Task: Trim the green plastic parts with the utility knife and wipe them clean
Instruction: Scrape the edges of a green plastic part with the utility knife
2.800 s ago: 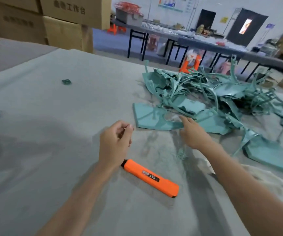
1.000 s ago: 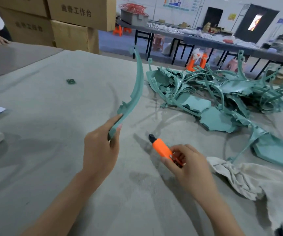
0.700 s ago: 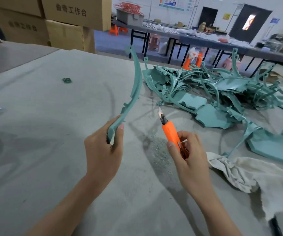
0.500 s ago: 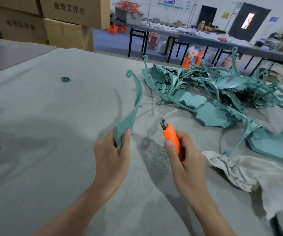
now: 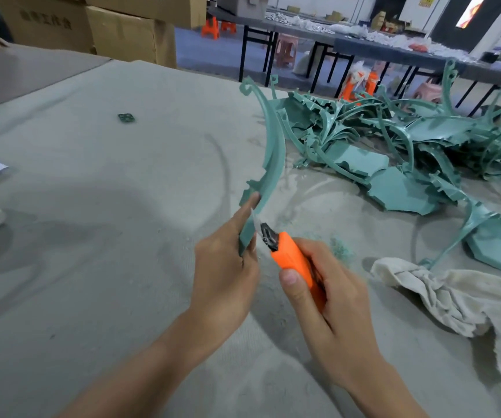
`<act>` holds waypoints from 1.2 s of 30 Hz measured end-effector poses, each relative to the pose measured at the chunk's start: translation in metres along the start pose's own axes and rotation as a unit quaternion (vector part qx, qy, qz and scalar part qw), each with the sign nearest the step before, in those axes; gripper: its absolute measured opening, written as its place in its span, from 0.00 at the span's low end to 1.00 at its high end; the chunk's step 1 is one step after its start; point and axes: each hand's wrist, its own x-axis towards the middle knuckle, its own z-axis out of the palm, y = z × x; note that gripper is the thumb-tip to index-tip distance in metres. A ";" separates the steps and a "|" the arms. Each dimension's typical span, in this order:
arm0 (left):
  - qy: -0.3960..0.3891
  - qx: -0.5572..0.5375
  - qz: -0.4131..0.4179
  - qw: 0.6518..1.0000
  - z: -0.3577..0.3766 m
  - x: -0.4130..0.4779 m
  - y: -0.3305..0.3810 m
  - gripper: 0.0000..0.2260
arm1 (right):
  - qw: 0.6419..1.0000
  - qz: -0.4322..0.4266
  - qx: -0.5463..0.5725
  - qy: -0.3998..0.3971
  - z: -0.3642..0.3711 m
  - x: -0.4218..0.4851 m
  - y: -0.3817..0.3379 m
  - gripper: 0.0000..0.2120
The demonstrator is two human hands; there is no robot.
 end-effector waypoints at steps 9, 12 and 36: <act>-0.040 0.028 0.026 0.998 -0.006 0.002 0.000 0.26 | 1.000 -0.010 0.006 0.011 0.000 0.000 0.000 0.14; -0.066 0.047 0.031 0.996 -0.006 0.001 0.001 0.26 | 1.000 0.004 0.003 0.028 0.000 0.001 0.000 0.10; -0.069 0.075 0.027 0.994 -0.003 -0.003 0.002 0.19 | 0.999 0.014 0.020 0.033 0.001 0.004 0.005 0.09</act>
